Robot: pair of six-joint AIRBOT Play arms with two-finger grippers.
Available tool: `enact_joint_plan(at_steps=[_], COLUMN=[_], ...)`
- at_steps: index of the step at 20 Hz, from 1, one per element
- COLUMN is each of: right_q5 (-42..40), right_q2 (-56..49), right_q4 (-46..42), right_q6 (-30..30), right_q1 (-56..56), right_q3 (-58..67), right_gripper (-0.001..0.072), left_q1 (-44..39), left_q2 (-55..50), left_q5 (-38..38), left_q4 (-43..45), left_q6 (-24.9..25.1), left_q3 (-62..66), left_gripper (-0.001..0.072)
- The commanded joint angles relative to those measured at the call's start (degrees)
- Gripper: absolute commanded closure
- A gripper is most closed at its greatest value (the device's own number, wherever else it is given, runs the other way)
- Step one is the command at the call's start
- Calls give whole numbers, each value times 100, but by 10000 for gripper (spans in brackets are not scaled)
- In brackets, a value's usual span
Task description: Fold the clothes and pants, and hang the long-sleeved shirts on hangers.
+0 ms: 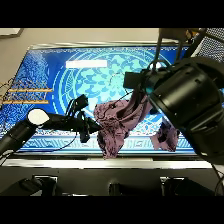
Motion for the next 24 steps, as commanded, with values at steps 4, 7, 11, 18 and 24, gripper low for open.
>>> enact_joint_plan(at_steps=[4,7,11,18,24], right_q5=[-197,-385,-269,-313,-743], right_q2=[-195,-205,15,238,-61], right_q4=[522,839,846,981,1368], right_q6=[518,511,494,566,573], right_q1=[2,4,2,2,2], right_q3=[4,7,13,11,9], right_gripper=[672,672,672,672,672], left_q1=[-400,-417,-409,-433,-435], left_q2=[-22,-28,-28,-24,-24], left_q5=[509,544,660,656,654], left_q4=[2,7,74,374,372], left_q6=[-234,-308,-568,-1067,-1067], left_q3=[0,0,0,4,4], left_gripper=[685,685,685,685,685])
